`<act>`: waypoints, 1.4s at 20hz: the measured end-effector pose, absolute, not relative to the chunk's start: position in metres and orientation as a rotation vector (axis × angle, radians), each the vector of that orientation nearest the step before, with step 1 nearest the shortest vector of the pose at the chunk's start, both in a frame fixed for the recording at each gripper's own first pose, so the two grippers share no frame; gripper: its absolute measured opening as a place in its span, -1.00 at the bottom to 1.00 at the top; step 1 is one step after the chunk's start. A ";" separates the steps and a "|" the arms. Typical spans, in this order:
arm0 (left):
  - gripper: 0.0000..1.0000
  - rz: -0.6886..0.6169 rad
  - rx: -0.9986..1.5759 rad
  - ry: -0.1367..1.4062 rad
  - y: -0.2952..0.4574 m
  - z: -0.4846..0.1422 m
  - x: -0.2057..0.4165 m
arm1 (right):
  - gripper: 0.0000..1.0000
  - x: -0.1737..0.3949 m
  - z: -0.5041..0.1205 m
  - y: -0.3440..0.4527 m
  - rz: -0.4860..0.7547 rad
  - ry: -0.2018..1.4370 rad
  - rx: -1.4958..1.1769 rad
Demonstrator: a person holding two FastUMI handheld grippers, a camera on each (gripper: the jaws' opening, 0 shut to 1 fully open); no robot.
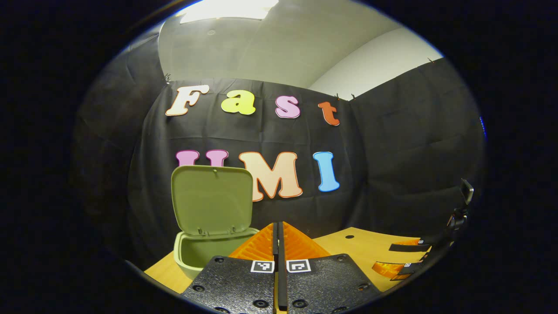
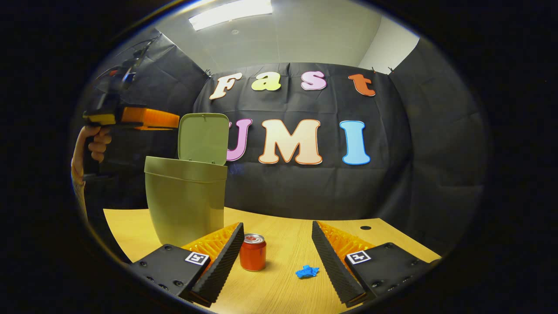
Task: Press the lid of the desktop garbage bin to open it, pick up the crumpled paper on the desktop and throw it into the bin, then pick up the pop can on the desktop and drop it into the bin, and finally close the garbage bin lid.
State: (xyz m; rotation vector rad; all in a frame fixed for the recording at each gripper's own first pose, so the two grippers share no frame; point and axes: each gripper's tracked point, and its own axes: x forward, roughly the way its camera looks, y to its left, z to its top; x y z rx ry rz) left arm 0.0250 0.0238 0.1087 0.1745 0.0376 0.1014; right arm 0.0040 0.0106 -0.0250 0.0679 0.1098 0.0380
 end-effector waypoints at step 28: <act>0.89 -0.096 0.054 0.197 -0.012 -0.051 0.008 | 1.00 0.015 -0.077 -0.020 -0.014 0.249 0.015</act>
